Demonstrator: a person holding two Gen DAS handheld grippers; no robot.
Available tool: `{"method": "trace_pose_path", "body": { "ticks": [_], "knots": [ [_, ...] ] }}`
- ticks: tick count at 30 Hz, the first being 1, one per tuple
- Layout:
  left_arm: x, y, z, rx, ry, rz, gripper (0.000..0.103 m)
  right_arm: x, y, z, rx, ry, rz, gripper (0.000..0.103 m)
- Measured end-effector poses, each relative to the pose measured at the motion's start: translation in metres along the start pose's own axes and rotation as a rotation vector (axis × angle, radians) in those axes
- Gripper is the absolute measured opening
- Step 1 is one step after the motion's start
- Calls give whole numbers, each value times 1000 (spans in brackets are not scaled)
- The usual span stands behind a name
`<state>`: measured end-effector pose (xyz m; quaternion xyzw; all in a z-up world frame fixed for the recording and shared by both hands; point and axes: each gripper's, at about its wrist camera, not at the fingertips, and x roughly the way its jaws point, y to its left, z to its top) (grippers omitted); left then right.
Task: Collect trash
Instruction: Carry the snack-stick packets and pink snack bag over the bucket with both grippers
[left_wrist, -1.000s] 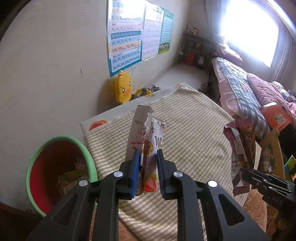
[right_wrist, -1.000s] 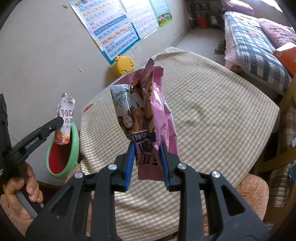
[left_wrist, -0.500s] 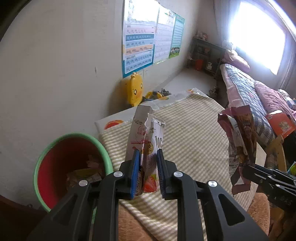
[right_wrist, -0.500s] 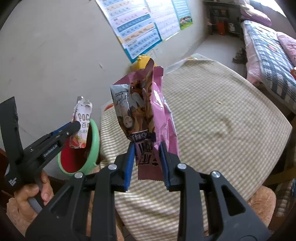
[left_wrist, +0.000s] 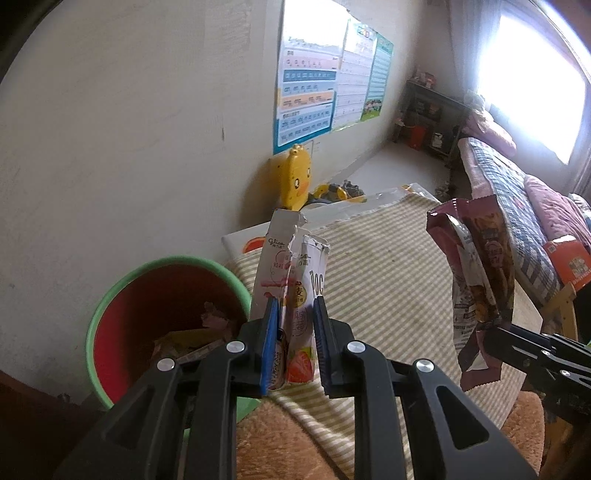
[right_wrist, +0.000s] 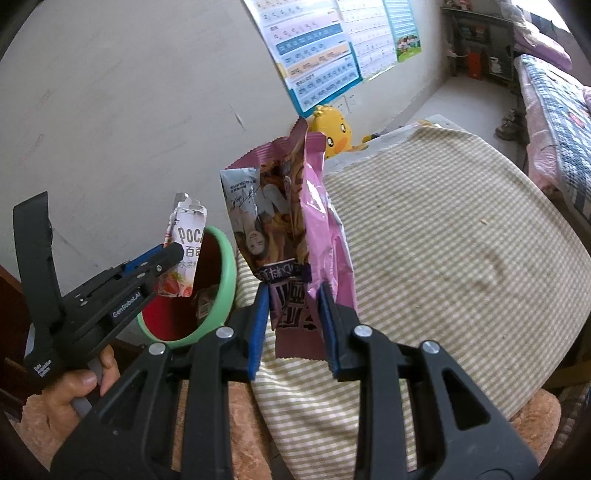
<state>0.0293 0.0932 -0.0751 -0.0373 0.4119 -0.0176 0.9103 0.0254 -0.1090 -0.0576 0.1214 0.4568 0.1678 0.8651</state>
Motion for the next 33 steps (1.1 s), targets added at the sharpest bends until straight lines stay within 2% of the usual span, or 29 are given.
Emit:
{"method": "trace_pose_path", "body": {
  "ticks": [33],
  "knots": [
    [6,70,-16,-120,38,106,18,39,69,2,-111,92,77,27]
  ]
}}
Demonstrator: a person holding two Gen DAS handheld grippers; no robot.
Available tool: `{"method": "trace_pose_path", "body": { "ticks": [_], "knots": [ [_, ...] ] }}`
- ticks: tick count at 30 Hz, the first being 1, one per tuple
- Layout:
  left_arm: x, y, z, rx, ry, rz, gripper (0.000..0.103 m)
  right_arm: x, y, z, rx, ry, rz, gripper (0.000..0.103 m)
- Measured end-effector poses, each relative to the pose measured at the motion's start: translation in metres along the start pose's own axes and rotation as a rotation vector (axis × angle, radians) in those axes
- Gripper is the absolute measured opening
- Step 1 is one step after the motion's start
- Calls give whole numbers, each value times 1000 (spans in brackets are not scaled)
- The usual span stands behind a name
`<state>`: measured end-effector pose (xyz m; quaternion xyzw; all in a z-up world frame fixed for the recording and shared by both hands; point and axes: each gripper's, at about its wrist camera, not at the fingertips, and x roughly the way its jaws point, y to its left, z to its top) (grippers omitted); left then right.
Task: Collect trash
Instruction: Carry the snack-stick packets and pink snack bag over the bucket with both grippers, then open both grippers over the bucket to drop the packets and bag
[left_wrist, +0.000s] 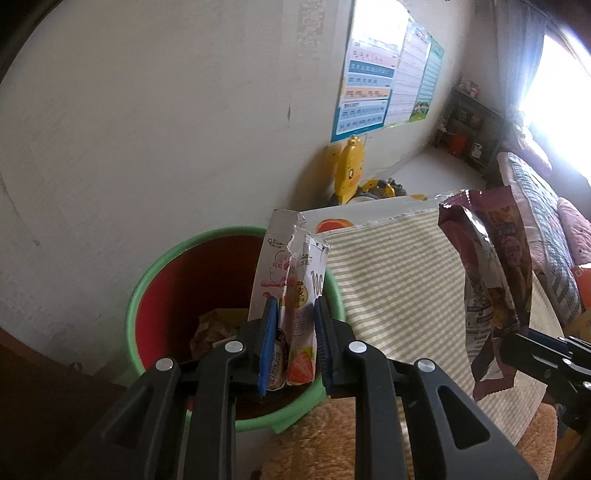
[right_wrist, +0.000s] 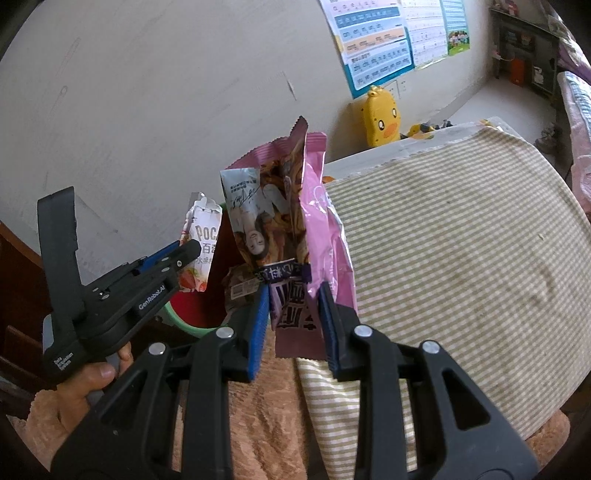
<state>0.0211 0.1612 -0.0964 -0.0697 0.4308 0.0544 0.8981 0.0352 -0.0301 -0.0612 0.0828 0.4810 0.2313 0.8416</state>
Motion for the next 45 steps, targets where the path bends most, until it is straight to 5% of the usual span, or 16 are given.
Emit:
{"method": "trace_pose_path", "body": {
  "ticks": [35,40,42,45],
  "knots": [
    [45,71,-7,-105,89,106,21,76,52,35,-44,88,126,28],
    [52,75,-4,-99,108,130,38,81,55,39,-32,55,149,38],
    [49,77,-3,-116,95,137,59,80,54,41,-25,39,156,45],
    [45,76,-3,-116,83,148,65,77,50,42,-19,21,158,48]
  ]
}}
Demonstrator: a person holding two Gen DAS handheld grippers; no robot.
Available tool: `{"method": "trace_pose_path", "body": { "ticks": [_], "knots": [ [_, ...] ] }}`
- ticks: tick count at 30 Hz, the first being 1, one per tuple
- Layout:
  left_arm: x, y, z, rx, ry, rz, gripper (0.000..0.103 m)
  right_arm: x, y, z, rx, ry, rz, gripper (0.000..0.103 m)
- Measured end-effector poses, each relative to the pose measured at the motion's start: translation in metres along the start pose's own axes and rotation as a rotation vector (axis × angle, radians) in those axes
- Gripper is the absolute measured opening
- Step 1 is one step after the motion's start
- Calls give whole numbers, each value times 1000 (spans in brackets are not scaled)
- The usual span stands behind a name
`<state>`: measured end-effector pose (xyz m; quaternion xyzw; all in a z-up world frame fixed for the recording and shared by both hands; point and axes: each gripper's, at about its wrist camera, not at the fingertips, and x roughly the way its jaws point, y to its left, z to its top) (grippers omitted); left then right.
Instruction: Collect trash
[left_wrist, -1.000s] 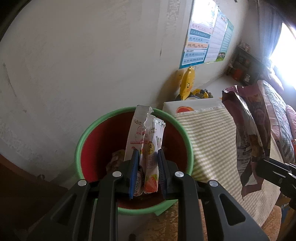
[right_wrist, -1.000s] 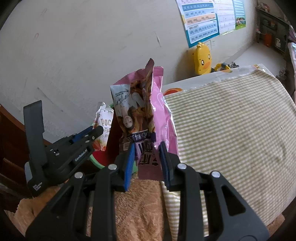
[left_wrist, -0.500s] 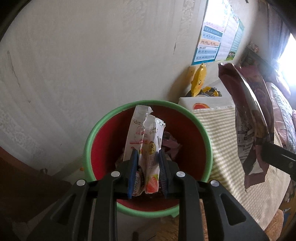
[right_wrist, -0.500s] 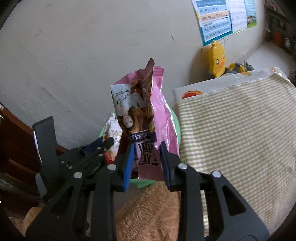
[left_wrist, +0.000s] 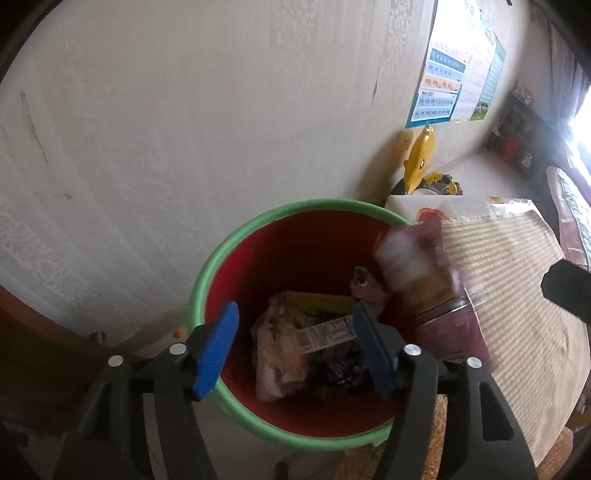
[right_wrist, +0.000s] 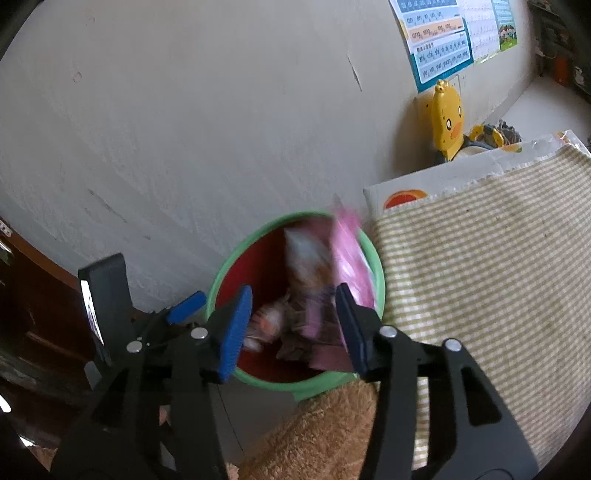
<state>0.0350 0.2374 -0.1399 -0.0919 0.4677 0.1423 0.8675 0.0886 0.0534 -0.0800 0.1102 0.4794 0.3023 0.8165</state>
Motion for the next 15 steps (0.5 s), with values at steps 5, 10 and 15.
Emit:
{"method": "trace_pose_path", "body": {
  "ticks": [5,10,15],
  "knots": [
    [-6,-7,0,10,-4,-13,70,-17,-13,-3,18,-33,-25,49],
    [-21,-22,2,32,-35,-51,77,-46,-39,-14,47,-78,-84,57],
    [-42,-54,3,70,-73,-111,84,-82,-62,-31,48,-132,-186,68]
  ]
}}
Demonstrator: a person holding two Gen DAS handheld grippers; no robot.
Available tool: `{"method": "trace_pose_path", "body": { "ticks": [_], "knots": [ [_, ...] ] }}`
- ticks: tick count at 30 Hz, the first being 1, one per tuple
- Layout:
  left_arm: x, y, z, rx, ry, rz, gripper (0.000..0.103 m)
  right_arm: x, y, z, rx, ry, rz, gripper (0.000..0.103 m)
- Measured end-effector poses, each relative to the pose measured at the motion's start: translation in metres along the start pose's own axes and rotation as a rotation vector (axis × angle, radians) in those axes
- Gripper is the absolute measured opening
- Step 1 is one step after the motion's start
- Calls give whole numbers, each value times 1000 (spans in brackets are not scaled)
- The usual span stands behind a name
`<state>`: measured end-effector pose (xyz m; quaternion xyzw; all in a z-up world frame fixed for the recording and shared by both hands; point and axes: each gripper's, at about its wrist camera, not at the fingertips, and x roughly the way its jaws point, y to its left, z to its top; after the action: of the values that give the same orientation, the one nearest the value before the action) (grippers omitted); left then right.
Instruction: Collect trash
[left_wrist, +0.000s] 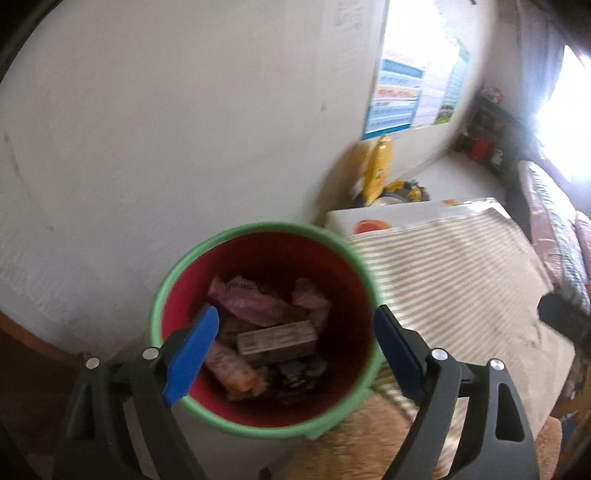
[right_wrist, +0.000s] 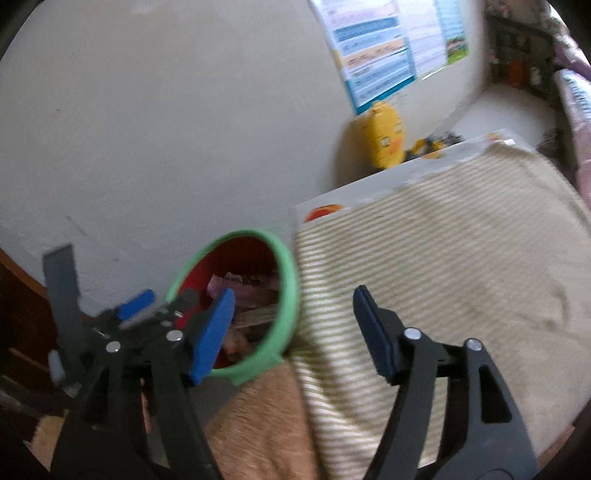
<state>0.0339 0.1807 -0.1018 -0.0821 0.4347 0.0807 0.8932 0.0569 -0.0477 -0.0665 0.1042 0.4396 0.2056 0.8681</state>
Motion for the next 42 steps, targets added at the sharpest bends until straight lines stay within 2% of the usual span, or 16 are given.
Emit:
{"method": "trace_pose_path", "body": {
  "ticks": [5,10,16,18,20,22,26,31,42],
  "knots": [
    [-24,-50,7,55,-90,-81,92,-49,-29,-12,-28,-124,-128,78],
    [-60,-107,14,114,-239,-195,95,-108,-44,-20,-98,-318,-242,98],
    [-99,-163,18,176,-392,-235,95,-163,-64,-30,-70,-517,-334,98],
    [-111,-174,18,181,-432,-255,95,-178,-74,-36,-36,-596,-381,98],
    [-122,-181,18,191,-468,-254,95,-184,-82,-37,-8,-634,-413,98],
    [-132,-189,15,198,-496,-227,95,-189,-90,-37,26,-637,-433,98],
    [-138,-199,13,202,-489,-186,95,-194,-96,-41,44,-660,-457,98],
    [-140,-198,4,206,-471,-153,95,-188,-94,-43,15,-618,-503,98],
    [-128,-184,7,176,-418,-124,95,-184,-100,-47,62,-583,-499,98]
  ]
}}
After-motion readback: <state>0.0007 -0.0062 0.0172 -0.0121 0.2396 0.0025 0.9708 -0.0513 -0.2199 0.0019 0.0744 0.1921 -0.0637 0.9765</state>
